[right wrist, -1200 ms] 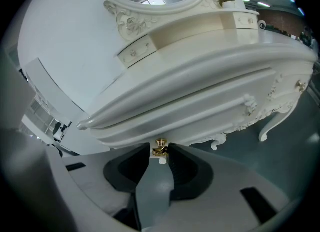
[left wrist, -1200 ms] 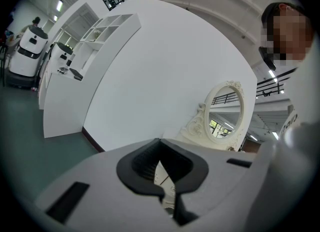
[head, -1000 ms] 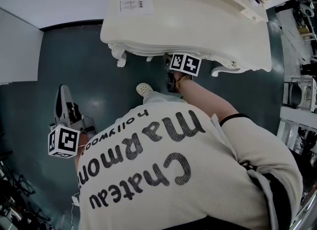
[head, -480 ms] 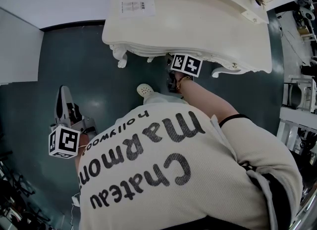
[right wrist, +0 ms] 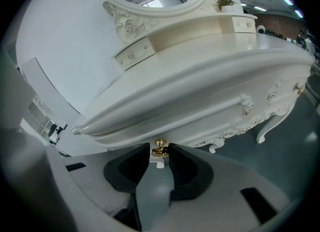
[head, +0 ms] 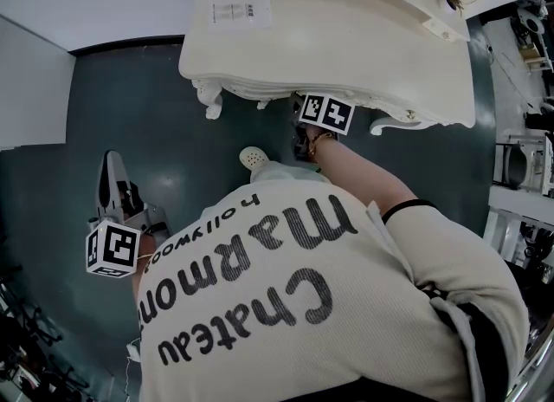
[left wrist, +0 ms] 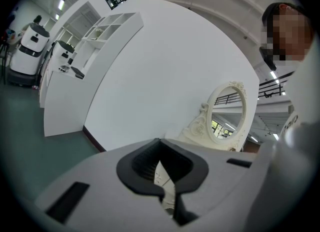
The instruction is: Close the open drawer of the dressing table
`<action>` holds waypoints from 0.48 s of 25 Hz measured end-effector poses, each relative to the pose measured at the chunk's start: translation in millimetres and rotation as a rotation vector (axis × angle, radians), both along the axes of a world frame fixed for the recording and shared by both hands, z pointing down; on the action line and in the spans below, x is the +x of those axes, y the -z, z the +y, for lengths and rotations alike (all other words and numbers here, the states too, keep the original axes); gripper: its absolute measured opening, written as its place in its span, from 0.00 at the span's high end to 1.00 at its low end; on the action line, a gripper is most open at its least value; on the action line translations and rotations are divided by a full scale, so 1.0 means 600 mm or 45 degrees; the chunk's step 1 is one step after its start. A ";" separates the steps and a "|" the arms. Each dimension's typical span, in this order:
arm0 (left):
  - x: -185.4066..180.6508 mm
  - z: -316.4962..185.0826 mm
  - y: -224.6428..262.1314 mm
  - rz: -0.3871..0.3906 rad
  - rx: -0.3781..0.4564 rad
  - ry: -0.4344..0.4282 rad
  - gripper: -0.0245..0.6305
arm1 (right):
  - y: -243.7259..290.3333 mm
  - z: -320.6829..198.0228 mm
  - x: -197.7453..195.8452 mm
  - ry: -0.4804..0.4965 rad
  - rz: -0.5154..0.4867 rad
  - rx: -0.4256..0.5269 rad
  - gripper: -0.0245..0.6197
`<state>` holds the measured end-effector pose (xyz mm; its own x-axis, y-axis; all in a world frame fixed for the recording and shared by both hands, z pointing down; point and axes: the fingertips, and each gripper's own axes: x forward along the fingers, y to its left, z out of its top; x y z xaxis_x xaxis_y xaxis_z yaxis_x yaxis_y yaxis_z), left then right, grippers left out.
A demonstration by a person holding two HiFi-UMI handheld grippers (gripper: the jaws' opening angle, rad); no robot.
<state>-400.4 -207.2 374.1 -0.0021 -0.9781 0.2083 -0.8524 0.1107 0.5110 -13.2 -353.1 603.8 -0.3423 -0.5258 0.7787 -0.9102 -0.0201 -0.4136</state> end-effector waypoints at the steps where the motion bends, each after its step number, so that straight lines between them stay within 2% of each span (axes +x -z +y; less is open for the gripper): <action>1: 0.000 0.000 0.000 0.001 -0.001 0.000 0.96 | 0.000 -0.001 0.000 -0.002 0.001 0.000 0.75; 12: -0.013 -0.001 -0.002 0.006 -0.001 0.015 0.95 | -0.001 -0.010 0.000 -0.021 0.023 0.005 0.75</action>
